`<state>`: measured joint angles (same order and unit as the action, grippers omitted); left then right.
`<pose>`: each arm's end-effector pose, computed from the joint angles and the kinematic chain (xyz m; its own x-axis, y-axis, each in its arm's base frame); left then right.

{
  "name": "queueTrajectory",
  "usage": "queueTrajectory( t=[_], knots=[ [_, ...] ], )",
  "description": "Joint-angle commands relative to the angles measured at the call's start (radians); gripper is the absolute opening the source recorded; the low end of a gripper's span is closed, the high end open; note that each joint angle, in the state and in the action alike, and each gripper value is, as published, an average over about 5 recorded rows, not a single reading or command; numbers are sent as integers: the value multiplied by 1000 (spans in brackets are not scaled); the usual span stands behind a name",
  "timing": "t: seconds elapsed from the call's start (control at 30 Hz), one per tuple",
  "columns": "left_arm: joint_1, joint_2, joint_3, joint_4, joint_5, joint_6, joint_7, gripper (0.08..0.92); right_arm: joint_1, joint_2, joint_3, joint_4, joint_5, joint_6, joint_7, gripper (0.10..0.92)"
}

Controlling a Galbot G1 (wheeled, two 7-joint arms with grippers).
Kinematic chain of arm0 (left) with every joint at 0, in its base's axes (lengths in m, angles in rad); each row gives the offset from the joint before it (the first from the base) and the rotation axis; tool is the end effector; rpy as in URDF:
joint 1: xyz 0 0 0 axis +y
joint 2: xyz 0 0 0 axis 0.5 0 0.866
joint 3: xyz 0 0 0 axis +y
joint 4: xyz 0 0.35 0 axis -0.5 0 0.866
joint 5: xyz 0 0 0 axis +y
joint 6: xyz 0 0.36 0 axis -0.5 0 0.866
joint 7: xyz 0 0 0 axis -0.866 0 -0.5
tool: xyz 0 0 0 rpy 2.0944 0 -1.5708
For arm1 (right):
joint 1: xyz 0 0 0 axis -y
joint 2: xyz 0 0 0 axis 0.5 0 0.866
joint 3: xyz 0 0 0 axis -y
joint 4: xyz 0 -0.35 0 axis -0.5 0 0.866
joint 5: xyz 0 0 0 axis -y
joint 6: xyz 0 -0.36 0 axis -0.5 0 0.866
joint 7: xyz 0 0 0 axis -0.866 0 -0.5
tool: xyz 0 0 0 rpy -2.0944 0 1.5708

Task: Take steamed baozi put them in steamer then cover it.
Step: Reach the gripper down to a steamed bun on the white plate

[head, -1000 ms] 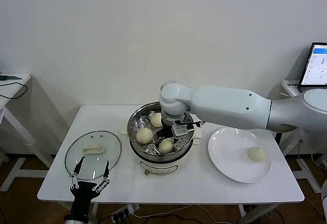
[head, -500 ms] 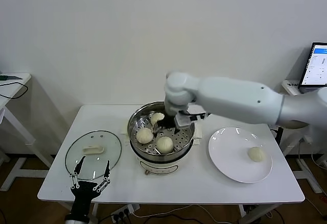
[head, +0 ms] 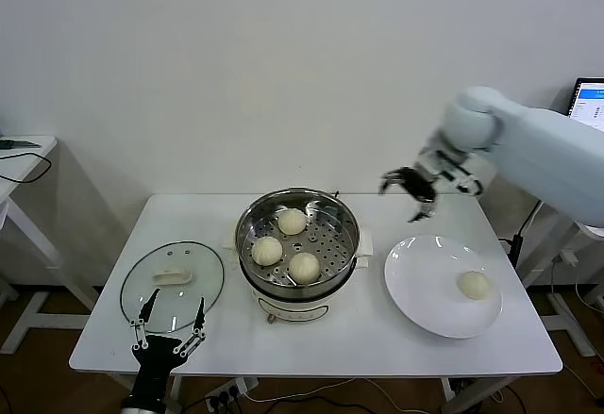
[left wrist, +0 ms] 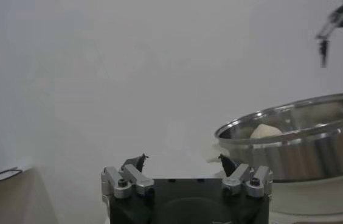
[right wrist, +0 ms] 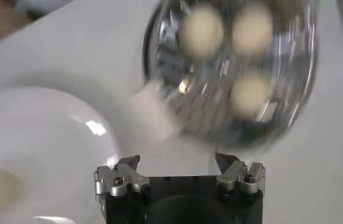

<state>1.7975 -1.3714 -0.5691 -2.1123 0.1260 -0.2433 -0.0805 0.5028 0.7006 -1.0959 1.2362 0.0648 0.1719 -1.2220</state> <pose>0.1174 0.0463 -0.3260 -0.9971 0.0611 -0.0459 0.0450 0.9552 0.2925 0.5610 -0.1390 -0.0282 -0.2169 -0.2022 0.9550 -0.8335 -0.4708 -0.2890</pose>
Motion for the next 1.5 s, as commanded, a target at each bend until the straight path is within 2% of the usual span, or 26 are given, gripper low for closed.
queueTrajectory(
  t=[0.03, 0.47, 1.07, 1.17, 1.33, 1.5],
  knots=[
    [3, -2, 5, -3, 4, 7, -3, 823, -185, -162, 75, -229, 67, -193, -45, 823],
    [19, -2, -7, -1, 7, 12, -3, 823, -455, -80, 190, -344, -61, -174, 34, 823],
    [20, -7, -11, 2, 6, 12, -4, 823, -512, -10, 247, -392, -99, -180, 82, 823],
    [20, -8, -12, 3, 6, 12, -5, 823, -505, -9, 245, -386, -102, -180, 80, 801],
    [19, -7, -11, 5, 4, 12, -5, 823, -449, -16, 206, -359, -90, -181, 69, 694],
    [15, -4, -3, 4, 4, 14, -5, 823, -332, -18, 164, -318, -71, -180, 16, 653]
  ],
)
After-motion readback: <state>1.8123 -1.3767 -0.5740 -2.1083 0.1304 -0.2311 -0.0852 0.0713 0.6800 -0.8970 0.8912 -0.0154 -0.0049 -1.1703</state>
